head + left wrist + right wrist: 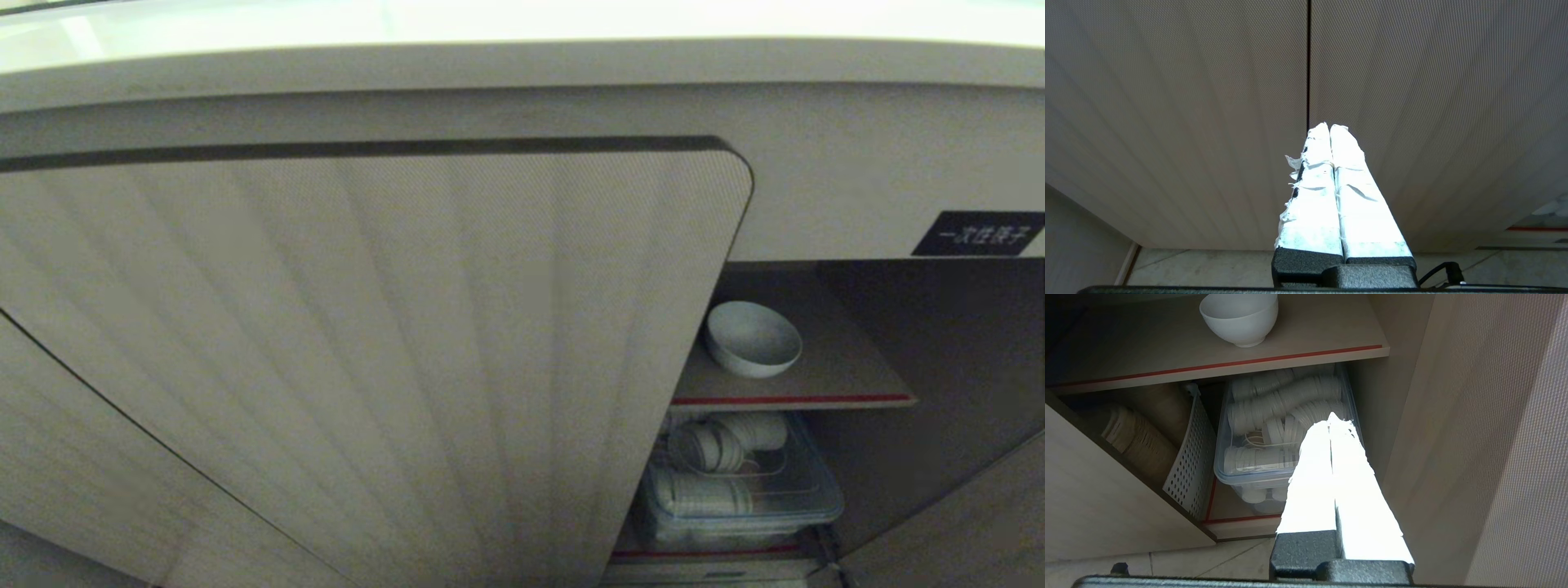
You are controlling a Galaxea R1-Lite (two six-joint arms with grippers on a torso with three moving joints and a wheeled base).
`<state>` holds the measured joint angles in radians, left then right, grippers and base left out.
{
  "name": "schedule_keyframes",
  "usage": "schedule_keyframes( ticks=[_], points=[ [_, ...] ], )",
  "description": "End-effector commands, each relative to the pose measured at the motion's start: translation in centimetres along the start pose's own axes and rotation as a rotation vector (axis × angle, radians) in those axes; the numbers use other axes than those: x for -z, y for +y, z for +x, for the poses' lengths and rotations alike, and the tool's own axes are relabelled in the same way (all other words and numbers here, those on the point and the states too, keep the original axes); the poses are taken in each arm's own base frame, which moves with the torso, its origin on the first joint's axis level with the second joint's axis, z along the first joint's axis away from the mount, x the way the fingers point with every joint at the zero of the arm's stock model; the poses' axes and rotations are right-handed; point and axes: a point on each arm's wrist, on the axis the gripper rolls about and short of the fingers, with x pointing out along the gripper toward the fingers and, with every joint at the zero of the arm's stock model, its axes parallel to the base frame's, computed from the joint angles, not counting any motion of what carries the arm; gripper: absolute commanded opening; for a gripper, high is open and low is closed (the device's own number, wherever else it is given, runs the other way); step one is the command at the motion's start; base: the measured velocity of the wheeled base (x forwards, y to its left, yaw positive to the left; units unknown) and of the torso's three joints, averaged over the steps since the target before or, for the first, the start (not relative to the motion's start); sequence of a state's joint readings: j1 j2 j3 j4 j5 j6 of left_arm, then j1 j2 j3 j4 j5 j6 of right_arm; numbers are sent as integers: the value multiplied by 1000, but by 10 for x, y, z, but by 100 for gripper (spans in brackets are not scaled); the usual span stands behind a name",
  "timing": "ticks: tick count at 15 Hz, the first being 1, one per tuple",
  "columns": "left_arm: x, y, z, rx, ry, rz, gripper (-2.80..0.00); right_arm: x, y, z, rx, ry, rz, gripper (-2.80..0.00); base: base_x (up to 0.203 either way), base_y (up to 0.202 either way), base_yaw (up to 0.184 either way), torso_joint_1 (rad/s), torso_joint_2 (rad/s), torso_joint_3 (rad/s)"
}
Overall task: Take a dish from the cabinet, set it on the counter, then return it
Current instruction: Take the bowl from the cabinet
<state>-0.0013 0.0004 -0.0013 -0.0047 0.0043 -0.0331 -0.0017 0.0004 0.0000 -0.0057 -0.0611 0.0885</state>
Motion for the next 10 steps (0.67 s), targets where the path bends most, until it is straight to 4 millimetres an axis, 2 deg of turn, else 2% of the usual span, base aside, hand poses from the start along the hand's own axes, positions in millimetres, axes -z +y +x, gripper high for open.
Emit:
schedule_keyframes(
  ticks=[1, 10],
  points=[
    [0, 0, 0, 0, -2, -1, -280, 0, 0, 0, 0, -1, 1, -280, 0, 0, 0, 0, 0, 0],
    [0, 0, 0, 0, -2, -1, -280, 0, 0, 0, 0, -1, 1, -280, 0, 0, 0, 0, 0, 0]
  ],
)
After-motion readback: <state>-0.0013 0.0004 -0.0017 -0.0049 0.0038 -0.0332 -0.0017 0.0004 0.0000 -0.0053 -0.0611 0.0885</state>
